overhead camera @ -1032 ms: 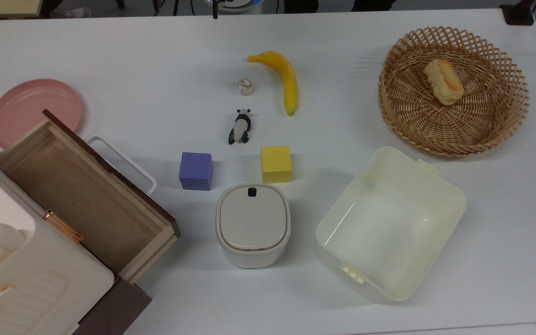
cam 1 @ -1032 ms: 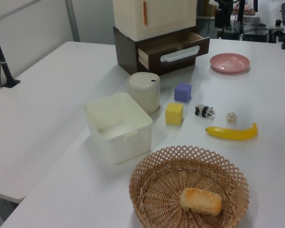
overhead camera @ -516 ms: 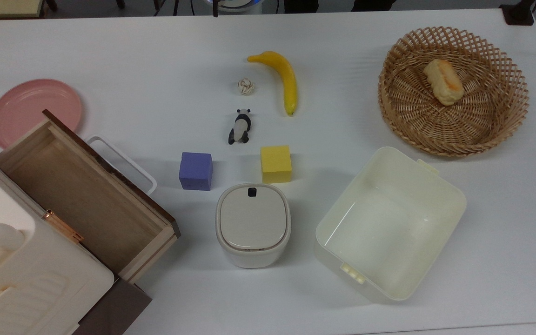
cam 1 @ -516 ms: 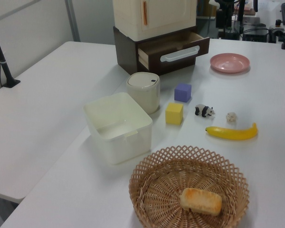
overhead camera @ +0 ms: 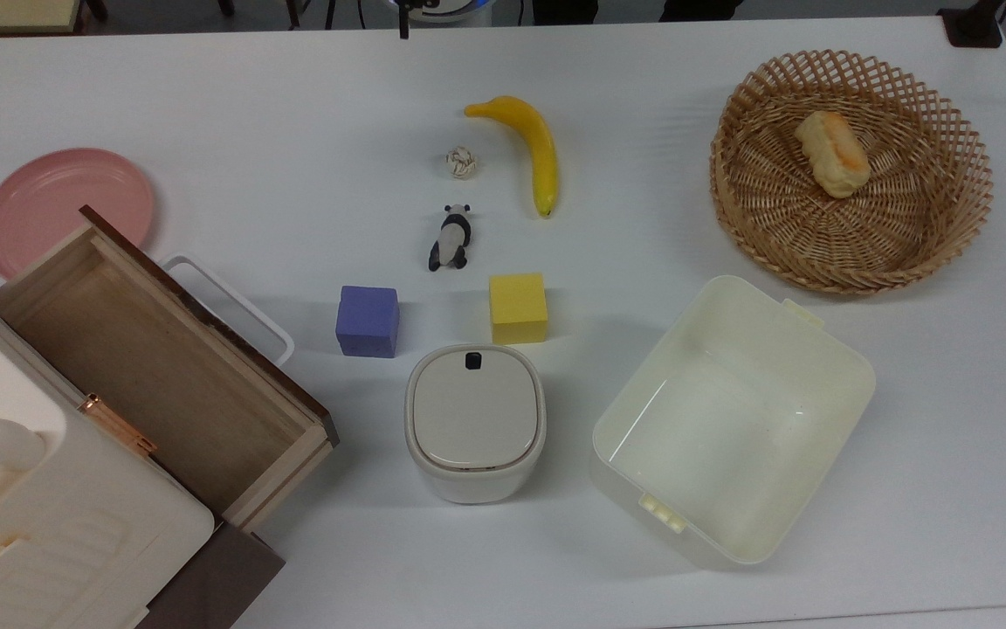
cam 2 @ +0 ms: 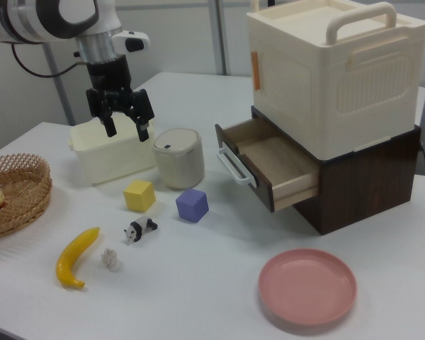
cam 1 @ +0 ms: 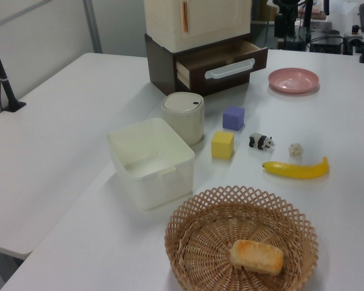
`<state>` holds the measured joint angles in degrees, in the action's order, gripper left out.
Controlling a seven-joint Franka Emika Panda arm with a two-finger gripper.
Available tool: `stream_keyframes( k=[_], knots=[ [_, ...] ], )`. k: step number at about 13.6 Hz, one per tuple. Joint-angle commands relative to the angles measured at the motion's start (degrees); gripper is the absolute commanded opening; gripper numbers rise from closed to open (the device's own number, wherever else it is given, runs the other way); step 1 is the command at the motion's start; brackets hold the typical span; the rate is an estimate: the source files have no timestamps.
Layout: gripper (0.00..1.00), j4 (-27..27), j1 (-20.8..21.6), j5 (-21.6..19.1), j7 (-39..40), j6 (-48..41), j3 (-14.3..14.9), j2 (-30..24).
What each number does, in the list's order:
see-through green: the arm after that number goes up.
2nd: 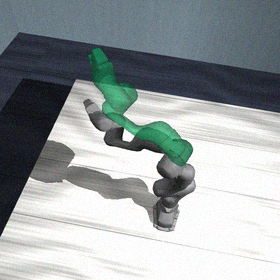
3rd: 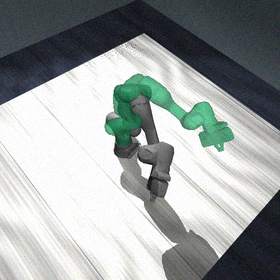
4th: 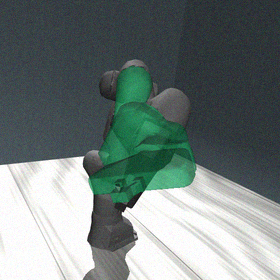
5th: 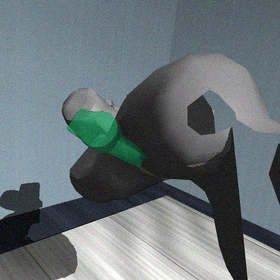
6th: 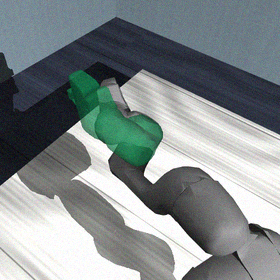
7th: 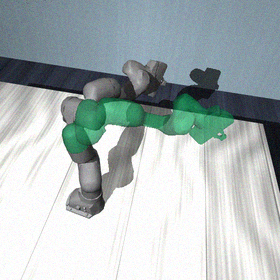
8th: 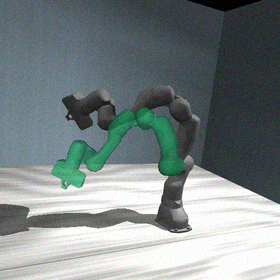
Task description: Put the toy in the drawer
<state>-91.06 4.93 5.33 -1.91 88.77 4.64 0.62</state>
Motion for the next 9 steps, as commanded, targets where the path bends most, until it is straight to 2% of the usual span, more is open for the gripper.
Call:
stream_keyframes(
  k=[1, 6, 9],
  knots=[
    [1.00, -2.7, 0.8, -0.7, 0.0, 4.9, 0.5, 1.4],
    [1.00, -3.9, 1.5, -0.5, -0.7, 9.0, 0.4, 5.8],
    [1.00, -7.5, 1.6, -0.7, -1.0, 13.4, 0.4, 6.2]
  ],
)
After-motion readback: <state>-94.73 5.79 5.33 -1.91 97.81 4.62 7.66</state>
